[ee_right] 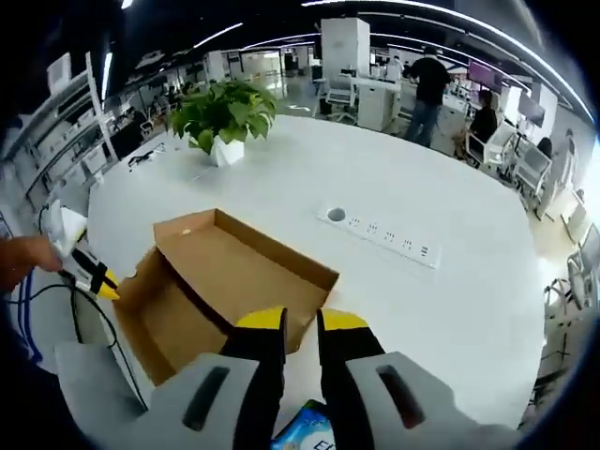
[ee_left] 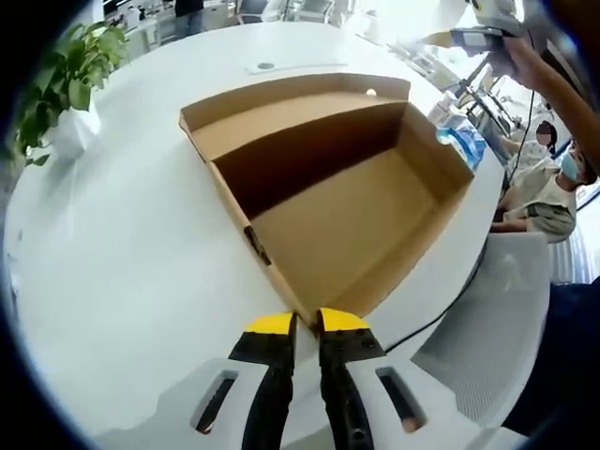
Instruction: Operate the shoe box by opening the lid, removing the specified soft item, and placing it in the target area until the item is outside and the box remains undamaged.
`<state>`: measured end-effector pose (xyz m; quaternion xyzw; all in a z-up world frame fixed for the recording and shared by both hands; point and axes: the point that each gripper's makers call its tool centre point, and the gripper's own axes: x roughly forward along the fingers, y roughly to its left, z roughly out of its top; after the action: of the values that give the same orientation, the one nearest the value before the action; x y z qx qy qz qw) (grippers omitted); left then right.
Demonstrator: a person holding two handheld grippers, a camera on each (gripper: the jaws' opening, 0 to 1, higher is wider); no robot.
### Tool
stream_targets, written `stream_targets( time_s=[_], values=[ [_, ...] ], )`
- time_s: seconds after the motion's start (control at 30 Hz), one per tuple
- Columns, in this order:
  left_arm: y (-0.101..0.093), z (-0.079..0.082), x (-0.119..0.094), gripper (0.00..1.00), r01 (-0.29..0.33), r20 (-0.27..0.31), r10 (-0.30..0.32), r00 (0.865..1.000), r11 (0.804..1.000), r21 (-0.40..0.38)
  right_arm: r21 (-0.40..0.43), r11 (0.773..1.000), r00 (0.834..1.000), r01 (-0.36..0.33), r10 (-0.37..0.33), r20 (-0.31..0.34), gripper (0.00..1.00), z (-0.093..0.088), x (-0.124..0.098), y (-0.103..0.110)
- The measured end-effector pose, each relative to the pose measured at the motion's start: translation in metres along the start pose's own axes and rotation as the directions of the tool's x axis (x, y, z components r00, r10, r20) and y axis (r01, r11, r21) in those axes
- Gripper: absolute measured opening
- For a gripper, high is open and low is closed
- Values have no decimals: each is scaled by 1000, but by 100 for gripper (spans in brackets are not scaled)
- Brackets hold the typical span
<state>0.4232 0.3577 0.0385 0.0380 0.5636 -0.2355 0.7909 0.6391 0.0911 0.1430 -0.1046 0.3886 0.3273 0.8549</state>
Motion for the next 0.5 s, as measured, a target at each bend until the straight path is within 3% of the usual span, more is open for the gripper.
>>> stream_targets(
  time_s=[0.13,0.47,0.5],
  values=[
    [0,0,0,5,-4,-1,4,1000,1000,1,70,997,999,8,-4,-52,10,-4,20,-6],
    [-1,0,0,5,-4,1,4,1000,1000,-12,130,989,980,75,-49,-192,11,-26,73,-28],
    [-1,0,0,5,-3,3,3,1000,1000,-19,176,982,979,71,-35,-203,11,-28,78,-27]
  ],
)
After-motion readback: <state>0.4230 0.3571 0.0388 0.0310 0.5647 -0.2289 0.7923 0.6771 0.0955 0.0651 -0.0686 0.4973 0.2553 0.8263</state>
